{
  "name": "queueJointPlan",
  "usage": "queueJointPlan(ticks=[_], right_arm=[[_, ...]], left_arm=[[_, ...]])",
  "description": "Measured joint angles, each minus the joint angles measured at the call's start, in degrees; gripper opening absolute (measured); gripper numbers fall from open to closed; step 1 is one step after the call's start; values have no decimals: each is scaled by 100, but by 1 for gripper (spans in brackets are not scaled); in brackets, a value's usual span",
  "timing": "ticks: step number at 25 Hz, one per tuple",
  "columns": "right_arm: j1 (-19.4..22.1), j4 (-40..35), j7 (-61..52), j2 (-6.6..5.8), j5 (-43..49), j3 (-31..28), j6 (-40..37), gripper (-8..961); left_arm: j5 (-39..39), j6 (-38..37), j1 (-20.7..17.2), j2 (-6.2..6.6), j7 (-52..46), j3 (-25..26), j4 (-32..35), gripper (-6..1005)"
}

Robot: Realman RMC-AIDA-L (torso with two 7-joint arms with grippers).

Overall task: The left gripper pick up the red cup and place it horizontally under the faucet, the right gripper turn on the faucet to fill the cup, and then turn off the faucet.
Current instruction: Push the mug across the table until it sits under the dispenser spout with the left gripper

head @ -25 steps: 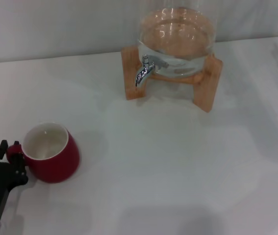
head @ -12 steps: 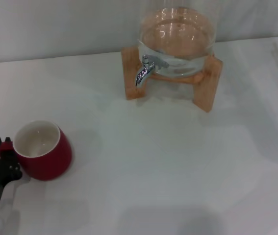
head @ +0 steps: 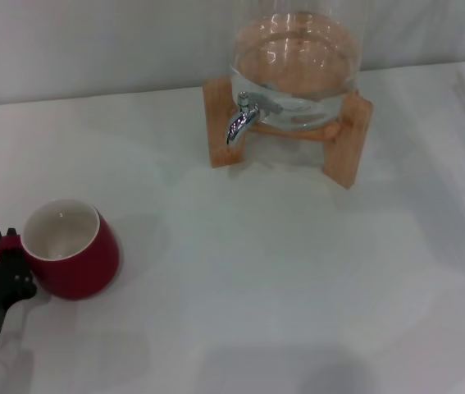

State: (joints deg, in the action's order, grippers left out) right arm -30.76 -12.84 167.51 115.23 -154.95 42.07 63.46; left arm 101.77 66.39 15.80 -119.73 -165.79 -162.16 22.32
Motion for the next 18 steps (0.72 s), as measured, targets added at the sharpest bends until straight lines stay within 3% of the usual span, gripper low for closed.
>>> queueJointPlan(ticks=[18], right_arm=[[-29,1,-11,0,3,25,0,703]], left_arm=[[-73,-95,545,-4,17,0,154,126]])
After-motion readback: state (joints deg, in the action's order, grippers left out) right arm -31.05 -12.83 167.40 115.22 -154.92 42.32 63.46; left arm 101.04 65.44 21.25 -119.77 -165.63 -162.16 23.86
